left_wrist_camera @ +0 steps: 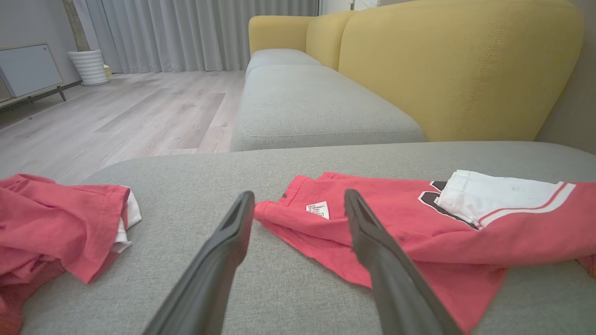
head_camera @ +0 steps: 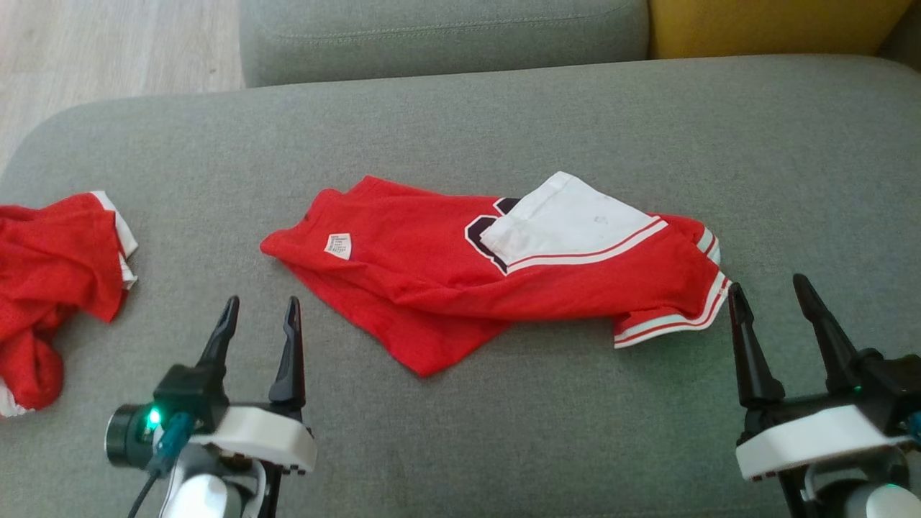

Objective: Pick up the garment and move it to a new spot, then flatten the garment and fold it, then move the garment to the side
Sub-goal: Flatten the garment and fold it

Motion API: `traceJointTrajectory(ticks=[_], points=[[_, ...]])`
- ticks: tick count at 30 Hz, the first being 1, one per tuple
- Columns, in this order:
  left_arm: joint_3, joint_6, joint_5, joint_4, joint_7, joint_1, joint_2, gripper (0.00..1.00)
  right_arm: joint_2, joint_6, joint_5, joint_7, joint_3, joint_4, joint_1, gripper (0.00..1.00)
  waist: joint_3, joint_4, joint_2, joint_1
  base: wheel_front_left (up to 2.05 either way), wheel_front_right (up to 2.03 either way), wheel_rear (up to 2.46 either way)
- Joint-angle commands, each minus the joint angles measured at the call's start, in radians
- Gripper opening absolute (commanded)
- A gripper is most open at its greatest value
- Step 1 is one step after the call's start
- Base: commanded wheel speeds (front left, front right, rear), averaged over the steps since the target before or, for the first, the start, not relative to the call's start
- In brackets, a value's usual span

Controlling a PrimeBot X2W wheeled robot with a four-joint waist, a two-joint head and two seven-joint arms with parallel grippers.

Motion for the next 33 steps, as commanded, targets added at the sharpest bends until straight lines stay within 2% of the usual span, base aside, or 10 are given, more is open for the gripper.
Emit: traceJointTrajectory(ticks=[1, 24, 33], points=[[0.027, 0.008, 0.005, -0.037, 0.000, -0.023, 0.016, 1.00, -0.003, 0.008, -0.005, 0.006, 0.023, -0.044, -0.017, 1.00, -0.001, -0.001, 0.0000, 0.0001, 0.00, 0.00, 0.00], [0.021, 0.030, -0.013, -0.050, 0.011, -0.022, 0.022, 1.00, 0.015, 0.008, 0.003, 0.007, 0.030, -0.025, -0.021, 1.00, 0.000, -0.009, 0.0000, 0.0001, 0.00, 0.00, 0.00], [0.006, 0.006, -0.036, -0.025, 0.055, -0.094, 0.020, 1.00, 0.017, 0.008, 0.007, 0.005, 0.029, -0.029, -0.043, 1.00, 0.049, -0.015, 0.0000, 0.0001, 0.00, 0.00, 0.00]])
